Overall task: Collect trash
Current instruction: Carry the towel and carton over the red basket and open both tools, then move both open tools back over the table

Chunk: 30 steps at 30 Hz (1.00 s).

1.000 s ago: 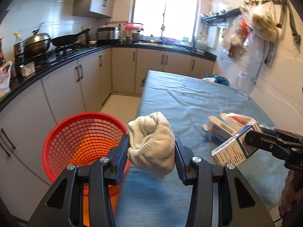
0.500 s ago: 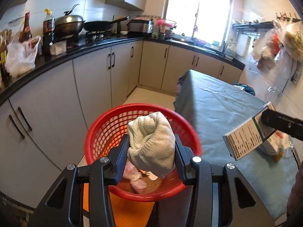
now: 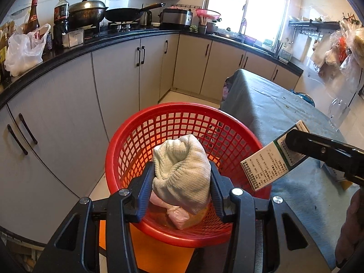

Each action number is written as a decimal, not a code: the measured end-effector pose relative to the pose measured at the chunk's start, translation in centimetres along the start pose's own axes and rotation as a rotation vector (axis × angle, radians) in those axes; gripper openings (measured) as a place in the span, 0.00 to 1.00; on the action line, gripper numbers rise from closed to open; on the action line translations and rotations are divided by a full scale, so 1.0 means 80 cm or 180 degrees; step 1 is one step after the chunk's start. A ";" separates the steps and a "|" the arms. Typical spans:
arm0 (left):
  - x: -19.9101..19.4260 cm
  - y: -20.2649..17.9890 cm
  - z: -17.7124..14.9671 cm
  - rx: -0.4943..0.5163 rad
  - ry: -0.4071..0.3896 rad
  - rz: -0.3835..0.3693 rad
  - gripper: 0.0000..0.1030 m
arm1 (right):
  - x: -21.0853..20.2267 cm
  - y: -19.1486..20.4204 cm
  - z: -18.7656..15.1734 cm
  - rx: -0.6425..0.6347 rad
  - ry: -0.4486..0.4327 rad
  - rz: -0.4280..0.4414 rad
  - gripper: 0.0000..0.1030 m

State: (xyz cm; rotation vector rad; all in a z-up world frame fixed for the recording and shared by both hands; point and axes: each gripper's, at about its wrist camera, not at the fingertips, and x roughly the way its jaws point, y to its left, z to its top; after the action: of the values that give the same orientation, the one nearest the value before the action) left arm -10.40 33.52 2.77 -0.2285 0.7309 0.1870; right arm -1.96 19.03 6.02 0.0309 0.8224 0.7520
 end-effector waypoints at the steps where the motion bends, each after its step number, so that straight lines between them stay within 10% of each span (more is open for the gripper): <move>1: 0.001 0.000 0.000 -0.0001 0.0006 -0.0006 0.44 | 0.001 0.000 0.001 0.0004 0.0008 0.0006 0.44; 30: -0.039 -0.097 -0.006 0.0354 -0.0087 -0.0308 0.55 | -0.146 -0.062 -0.048 0.0312 -0.0466 -0.0125 0.54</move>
State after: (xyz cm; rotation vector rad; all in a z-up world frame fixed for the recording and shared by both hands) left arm -11.04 25.67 5.62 -0.1547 0.6993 0.0570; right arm -6.70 7.15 9.47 0.1554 0.7177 0.6641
